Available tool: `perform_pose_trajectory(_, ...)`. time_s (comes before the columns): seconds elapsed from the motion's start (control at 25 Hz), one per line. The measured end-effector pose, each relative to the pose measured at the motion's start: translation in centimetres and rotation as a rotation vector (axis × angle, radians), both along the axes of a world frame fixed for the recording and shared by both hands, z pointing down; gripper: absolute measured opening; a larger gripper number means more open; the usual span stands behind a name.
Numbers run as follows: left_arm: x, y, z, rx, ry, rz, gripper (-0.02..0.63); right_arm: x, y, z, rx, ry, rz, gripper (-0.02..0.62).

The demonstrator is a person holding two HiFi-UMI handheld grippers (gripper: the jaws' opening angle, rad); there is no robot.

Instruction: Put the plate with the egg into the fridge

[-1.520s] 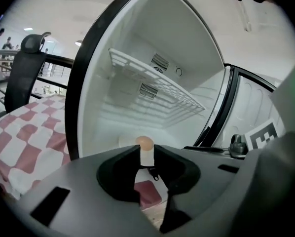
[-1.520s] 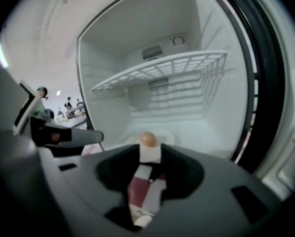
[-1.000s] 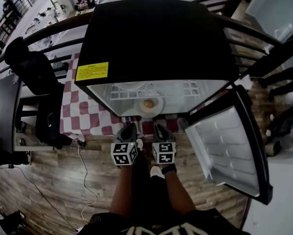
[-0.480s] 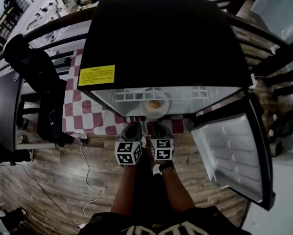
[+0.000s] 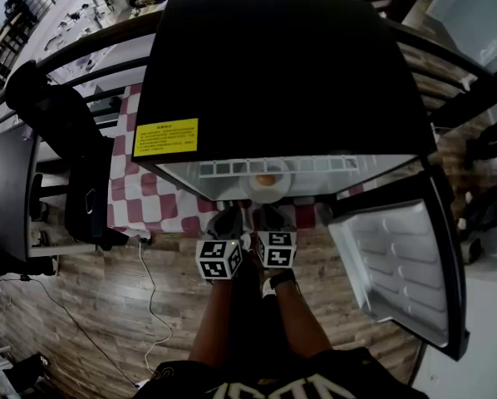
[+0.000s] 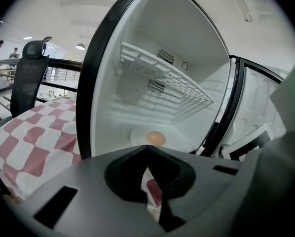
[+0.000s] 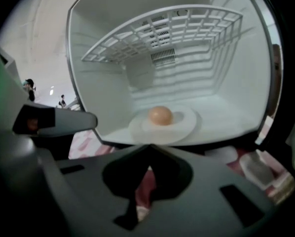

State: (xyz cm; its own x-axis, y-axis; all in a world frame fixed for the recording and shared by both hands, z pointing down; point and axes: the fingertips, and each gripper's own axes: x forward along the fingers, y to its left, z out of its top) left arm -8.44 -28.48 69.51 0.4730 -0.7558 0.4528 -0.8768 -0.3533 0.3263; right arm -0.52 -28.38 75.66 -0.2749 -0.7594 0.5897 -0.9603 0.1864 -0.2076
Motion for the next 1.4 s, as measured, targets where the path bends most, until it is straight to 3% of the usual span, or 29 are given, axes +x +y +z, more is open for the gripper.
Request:
perform_pose_trajectory(0.4, 0.1, -0.4, -0.1, -0.005, 0.015, 0.009, 0.021, 0.2, -2.0, -0.5, -0.004, -0.037, 0.021, 0.020)
perform_pose_trajectory(1.0, 0.0, -0.6, 0.0, -0.014, 0.028, 0.001, 0.021, -0.2, -5.3, -0.8, 0.051, 0.003, 0.001, 0.020)
perform_pose_trajectory(1.4, -0.6, -0.7, -0.1, -0.018, 0.040, -0.017, 0.021, -0.7, -7.2, -1.2, 0.039, -0.011, -0.007, 0.020)
